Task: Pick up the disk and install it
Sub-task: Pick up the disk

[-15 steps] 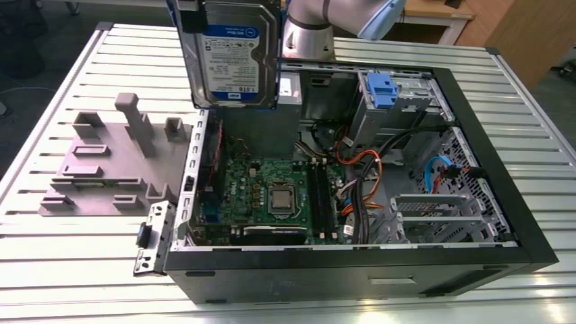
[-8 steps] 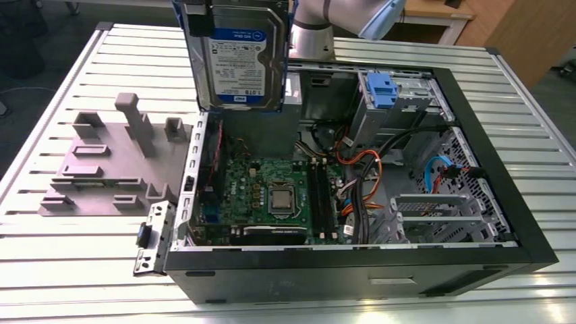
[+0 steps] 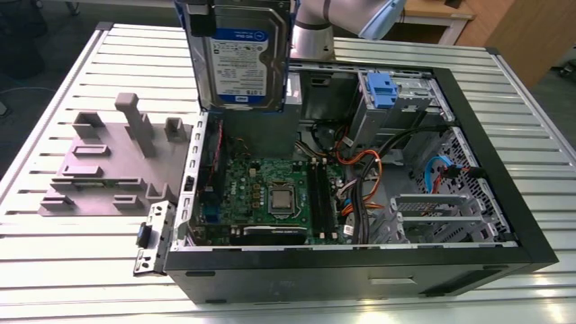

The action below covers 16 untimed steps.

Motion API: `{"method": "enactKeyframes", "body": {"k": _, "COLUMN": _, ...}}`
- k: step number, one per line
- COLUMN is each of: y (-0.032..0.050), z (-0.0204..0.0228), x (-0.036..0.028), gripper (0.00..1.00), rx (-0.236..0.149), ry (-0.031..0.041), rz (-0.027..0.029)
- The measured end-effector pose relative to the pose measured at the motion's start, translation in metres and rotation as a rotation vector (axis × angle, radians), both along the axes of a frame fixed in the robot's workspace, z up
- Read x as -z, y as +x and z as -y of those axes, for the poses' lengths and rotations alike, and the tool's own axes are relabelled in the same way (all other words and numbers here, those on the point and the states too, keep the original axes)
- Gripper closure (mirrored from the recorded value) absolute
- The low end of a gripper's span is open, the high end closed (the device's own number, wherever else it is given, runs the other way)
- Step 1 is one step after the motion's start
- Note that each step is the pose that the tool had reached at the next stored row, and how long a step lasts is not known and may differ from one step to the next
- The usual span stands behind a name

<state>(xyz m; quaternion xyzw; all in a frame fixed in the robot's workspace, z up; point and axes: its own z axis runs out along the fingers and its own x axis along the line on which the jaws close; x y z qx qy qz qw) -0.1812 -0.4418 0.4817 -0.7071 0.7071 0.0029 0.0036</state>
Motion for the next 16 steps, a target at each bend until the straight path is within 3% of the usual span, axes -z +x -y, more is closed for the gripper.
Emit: {"method": "enactKeyframes", "body": {"k": 16, "y": 0.0076, "z": 0.0000, "x": 0.0000, "gripper": 0.63, "rx": 0.000, "ry": 0.0000, "rz": 0.0000}}
